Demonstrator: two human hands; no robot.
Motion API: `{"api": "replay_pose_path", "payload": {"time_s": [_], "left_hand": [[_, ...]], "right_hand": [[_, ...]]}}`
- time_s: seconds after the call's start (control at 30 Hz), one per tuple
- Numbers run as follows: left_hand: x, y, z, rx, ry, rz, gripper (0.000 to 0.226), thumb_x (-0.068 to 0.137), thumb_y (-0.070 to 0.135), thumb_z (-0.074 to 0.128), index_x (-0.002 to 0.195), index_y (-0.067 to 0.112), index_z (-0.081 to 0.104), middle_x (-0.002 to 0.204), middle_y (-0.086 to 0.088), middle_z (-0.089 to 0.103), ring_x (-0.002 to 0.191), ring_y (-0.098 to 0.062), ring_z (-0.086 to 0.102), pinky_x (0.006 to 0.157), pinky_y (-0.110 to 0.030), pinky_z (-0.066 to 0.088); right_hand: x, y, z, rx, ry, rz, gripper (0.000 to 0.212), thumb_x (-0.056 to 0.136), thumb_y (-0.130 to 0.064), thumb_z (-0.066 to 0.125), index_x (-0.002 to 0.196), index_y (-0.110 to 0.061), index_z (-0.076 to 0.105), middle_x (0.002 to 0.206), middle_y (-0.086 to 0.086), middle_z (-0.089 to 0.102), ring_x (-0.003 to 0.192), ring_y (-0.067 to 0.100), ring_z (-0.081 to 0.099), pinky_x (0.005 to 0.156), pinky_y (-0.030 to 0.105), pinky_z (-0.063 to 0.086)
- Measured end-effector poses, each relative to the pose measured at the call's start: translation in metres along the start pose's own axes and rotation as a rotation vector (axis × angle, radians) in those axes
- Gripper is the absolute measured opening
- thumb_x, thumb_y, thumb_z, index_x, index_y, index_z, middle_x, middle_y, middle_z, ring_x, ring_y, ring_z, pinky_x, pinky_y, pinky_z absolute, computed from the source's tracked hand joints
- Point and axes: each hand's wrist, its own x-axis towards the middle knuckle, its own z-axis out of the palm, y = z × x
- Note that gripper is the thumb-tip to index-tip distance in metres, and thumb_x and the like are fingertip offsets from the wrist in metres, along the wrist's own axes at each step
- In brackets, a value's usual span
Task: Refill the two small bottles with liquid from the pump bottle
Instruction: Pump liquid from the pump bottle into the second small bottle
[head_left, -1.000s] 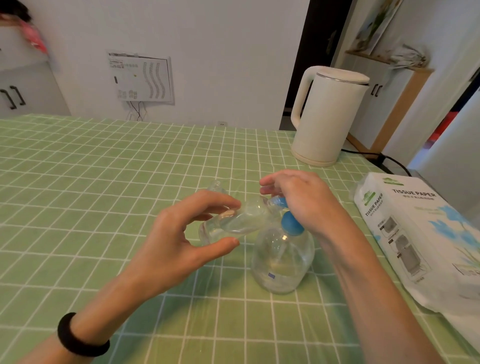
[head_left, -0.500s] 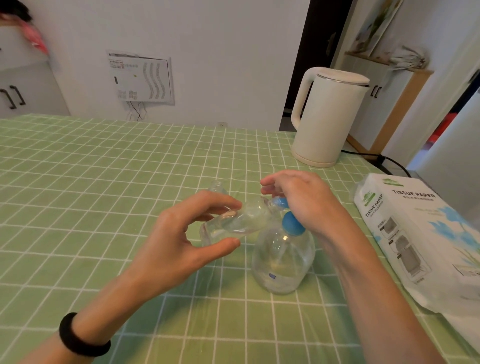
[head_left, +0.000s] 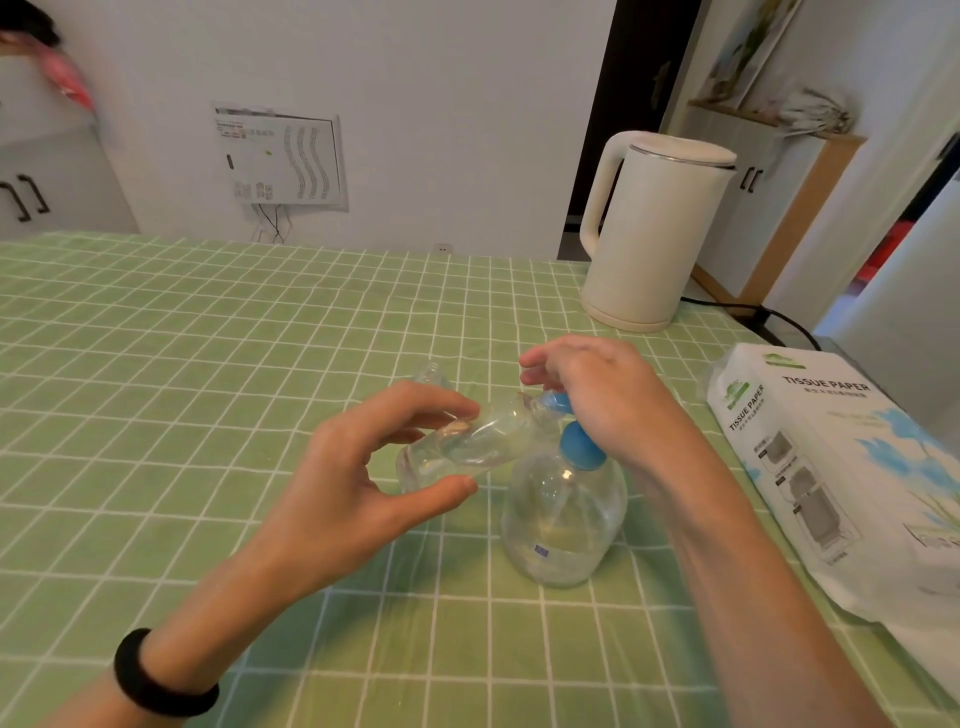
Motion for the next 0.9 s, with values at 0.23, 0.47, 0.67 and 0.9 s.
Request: {"api": "replay_pose_path", "payload": {"time_s": [0.23,0.47,0.67,0.9], "left_hand": [[-0.001,-0.0014,-0.0004,0.007,-0.017,-0.026,0.046,0.082,0.037,0.08,0.125,0.024,0.07,0.121,0.014,0.073,0.114,-0.015,0.072,0.096,-0.042,0.06],[-0.0005,0.0003,-0.0007,0.002,-0.005,-0.01,0.046,0.081,0.036,0.08,0.125,0.028,0.068,0.121,0.014,0.073,0.113,-0.013,0.072,0.095,-0.038,0.059],[-0.0006,-0.0013,-0.0004,0.011,-0.011,-0.015,0.045,0.082,0.037,0.08,0.124,0.026,0.069,0.121,0.015,0.073,0.114,-0.014,0.072,0.095,-0.043,0.061],[-0.0003,-0.0004,-0.0001,0.009,-0.01,-0.012,0.045,0.081,0.036,0.08,0.124,0.027,0.069,0.121,0.014,0.073,0.112,-0.013,0.073,0.093,-0.043,0.061]], "right_hand": [[0.0,0.0028,0.0034,0.026,-0.037,0.056,0.036,0.095,-0.014,0.044,0.097,-0.028,0.077,0.103,-0.012,0.076,0.102,0.003,0.065,0.093,0.029,0.048],[0.001,0.0028,-0.0007,-0.006,-0.007,-0.014,0.035,0.097,-0.021,0.043,0.106,-0.029,0.076,0.1,-0.015,0.075,0.091,-0.002,0.064,0.081,0.024,0.049],[0.0026,0.0033,0.0024,0.037,-0.025,0.042,0.037,0.095,-0.014,0.044,0.097,-0.028,0.077,0.102,-0.013,0.076,0.104,0.003,0.065,0.09,0.026,0.047],[0.0014,0.0031,0.0,0.017,-0.027,0.026,0.035,0.098,-0.017,0.042,0.101,-0.029,0.075,0.107,-0.014,0.073,0.105,0.0,0.061,0.09,0.026,0.045]]}}
